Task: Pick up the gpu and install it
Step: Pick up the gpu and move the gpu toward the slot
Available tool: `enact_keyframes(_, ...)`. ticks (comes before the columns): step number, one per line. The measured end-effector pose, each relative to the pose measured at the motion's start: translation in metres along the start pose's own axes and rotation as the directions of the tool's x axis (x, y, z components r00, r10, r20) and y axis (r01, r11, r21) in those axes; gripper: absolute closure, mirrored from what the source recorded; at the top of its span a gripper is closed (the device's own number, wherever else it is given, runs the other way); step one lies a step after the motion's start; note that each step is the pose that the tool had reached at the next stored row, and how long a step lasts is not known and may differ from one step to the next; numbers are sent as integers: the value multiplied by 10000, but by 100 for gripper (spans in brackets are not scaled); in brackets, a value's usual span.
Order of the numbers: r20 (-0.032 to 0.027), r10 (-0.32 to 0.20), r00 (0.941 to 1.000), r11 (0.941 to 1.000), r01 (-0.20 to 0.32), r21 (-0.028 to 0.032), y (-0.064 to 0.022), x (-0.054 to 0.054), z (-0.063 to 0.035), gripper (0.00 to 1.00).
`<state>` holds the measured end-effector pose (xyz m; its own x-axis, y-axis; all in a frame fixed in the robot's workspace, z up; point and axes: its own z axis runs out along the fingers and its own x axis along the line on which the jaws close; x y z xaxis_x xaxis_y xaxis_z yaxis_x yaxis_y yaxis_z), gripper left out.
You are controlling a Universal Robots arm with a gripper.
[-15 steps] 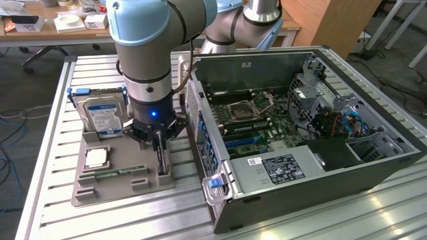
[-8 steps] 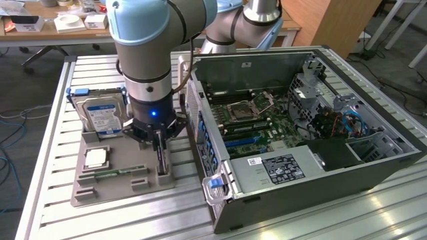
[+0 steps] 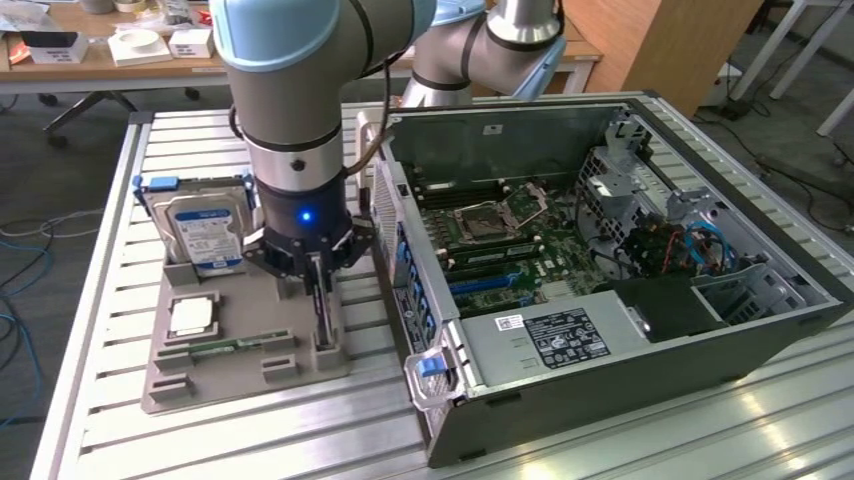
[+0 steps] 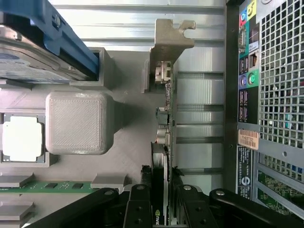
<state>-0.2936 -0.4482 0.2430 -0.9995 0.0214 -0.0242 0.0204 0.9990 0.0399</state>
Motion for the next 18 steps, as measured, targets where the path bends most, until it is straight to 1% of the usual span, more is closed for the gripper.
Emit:
enact_keyframes(5, 0, 0, 10000, 10000, 0, 0, 4, -3, -102, 74)
enact_keyframes(14, 1, 0, 10000, 10000, 0, 0, 13, -8, -318, 74)
enact_keyframes(18, 0, -1, 10000, 10000, 1, 6, 18, -11, -445, 74)
